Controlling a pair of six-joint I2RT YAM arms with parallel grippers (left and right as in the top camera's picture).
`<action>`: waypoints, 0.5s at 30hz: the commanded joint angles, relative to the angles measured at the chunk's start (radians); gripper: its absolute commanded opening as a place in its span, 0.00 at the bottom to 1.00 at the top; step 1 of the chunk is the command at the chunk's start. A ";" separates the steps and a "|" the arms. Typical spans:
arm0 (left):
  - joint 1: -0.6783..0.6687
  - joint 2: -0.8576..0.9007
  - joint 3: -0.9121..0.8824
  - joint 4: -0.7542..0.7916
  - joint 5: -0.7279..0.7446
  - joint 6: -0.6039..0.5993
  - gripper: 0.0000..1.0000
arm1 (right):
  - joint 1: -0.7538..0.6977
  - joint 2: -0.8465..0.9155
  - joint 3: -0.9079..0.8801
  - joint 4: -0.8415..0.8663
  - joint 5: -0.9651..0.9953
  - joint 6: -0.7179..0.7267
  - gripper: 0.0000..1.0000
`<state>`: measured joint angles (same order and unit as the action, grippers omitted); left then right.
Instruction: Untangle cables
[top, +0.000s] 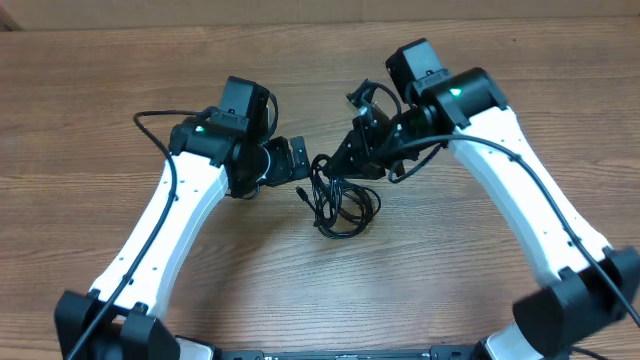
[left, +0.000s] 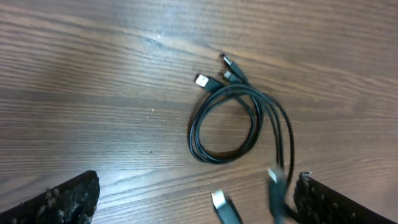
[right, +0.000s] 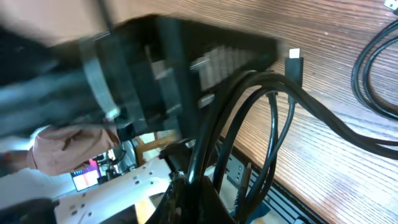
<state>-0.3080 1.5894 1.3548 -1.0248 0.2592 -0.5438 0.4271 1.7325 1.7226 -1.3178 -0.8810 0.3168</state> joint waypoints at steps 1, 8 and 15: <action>-0.008 0.043 0.009 0.003 0.133 0.098 1.00 | 0.004 -0.044 0.027 0.007 -0.013 -0.012 0.04; 0.042 0.051 0.022 -0.046 0.403 0.391 1.00 | 0.003 -0.045 0.027 0.002 0.150 0.046 0.04; 0.190 0.050 0.081 -0.192 0.540 0.469 1.00 | 0.004 -0.045 0.027 0.011 0.255 0.103 0.04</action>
<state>-0.1688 1.6459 1.3945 -1.1908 0.6453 -0.1913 0.4271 1.7046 1.7226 -1.3186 -0.6781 0.3931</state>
